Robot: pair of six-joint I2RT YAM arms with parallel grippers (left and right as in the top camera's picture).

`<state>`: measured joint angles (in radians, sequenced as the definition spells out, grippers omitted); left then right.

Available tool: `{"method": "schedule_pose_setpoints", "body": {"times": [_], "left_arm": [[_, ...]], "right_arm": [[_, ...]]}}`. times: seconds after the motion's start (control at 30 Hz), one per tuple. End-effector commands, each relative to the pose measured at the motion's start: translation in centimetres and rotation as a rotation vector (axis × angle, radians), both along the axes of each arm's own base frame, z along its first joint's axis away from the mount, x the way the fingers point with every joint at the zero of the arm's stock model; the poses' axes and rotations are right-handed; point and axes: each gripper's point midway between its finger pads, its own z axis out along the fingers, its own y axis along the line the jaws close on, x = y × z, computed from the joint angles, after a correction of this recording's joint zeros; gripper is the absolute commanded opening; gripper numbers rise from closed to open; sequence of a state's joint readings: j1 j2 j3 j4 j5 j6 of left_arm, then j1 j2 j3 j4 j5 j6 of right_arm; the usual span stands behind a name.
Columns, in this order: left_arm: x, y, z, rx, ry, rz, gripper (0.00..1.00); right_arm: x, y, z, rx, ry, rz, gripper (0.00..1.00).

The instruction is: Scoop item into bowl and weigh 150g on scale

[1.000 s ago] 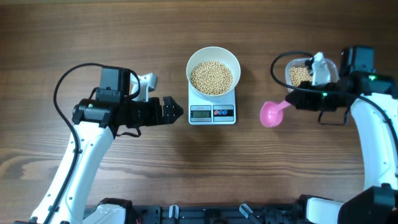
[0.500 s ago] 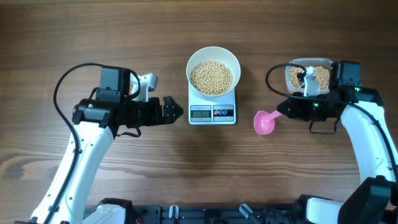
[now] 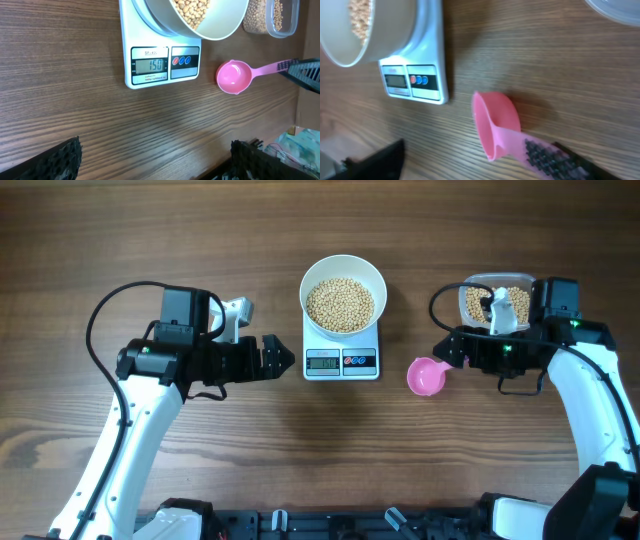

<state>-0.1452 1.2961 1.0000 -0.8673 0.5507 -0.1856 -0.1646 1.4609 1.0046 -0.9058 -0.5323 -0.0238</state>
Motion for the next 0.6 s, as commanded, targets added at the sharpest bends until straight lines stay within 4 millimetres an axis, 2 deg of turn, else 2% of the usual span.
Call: {"method": "schedule_pose_setpoints", "body": {"times": [0.0,0.2,0.33,0.47,0.57], "left_arm": [[0.4,-0.3,0.9,-0.015,-0.022,-0.007,1.0],[0.4,-0.3,0.9,-0.015,-0.022,-0.007,1.0],[0.4,-0.3,0.9,-0.015,-0.022,-0.007,1.0],[0.4,-0.3,0.9,-0.015,-0.022,-0.007,1.0],[0.4,-0.3,0.9,-0.015,-0.022,-0.007,1.0]], "right_arm": [[0.5,-2.0,0.2,-0.115,0.014,-0.072,1.0],[0.7,-5.0,2.0,-0.284,-0.006,-0.16,1.0],[0.9,-7.0,4.5,-0.39,-0.036,-0.217,1.0],[1.2,-7.2,6.6,-0.393,-0.071,-0.251,1.0],[1.4,-6.6,8.3,-0.339,-0.1,-0.298,1.0]]}}
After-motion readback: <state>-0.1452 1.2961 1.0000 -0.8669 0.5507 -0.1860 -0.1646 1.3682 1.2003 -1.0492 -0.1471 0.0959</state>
